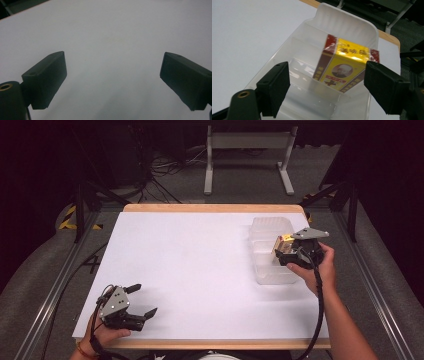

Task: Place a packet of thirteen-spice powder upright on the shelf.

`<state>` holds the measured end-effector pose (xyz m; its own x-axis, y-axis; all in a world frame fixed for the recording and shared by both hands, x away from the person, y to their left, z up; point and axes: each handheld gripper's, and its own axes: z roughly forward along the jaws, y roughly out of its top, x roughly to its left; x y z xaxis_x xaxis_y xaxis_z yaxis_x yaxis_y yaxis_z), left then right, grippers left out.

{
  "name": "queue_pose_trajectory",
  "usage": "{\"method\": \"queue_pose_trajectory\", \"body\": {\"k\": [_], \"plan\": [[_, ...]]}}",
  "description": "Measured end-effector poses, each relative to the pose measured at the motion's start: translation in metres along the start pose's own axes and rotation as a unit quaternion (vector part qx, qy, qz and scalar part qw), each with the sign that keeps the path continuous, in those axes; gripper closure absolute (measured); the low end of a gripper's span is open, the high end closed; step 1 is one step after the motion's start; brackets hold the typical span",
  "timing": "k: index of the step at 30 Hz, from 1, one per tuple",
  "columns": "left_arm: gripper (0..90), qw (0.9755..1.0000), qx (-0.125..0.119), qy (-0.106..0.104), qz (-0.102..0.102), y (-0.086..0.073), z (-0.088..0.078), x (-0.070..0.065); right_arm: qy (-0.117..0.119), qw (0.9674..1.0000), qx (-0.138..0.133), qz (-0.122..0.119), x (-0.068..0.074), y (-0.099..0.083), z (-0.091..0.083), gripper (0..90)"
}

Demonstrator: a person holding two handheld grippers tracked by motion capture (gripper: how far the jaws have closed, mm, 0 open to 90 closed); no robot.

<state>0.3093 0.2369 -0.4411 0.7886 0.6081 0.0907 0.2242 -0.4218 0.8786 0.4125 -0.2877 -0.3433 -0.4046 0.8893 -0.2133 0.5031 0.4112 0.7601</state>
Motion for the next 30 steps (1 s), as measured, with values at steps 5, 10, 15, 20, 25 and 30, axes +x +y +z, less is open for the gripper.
{"method": "queue_pose_trajectory", "body": {"k": [5,10,15,20,25,30], "plan": [[7.8,1.0,-0.001,0.0,0.001,0.0,0.0,0.0,0.003,0.9999,0.0,-0.012,0.004,0.0,-0.003,21.2],[7.8,1.0,0.0,-0.001,0.002,0.0,0.0,0.0,0.009,0.9997,-0.004,-0.021,0.005,-0.001,-0.01,20.9],[7.8,1.0,-0.002,0.001,0.002,0.001,-0.001,0.0,0.01,0.9993,-0.007,-0.034,0.007,-0.003,-0.02,20.4],[7.8,1.0,0.002,-0.002,0.001,0.0,0.0,0.0,0.011,0.9984,-0.007,-0.055,0.008,-0.01,-0.031,19.8],[7.8,1.0,0.0,0.0,-0.002,0.0,0.0,0.002,0.011,0.9969,-0.004,-0.077,0.01,-0.019,-0.036,19.1],[7.8,1.0,0.0,0.0,-0.001,0.0,0.0,0.002,0.013,0.9954,-0.01,-0.094,0.012,-0.028,-0.046,18.5]]}}
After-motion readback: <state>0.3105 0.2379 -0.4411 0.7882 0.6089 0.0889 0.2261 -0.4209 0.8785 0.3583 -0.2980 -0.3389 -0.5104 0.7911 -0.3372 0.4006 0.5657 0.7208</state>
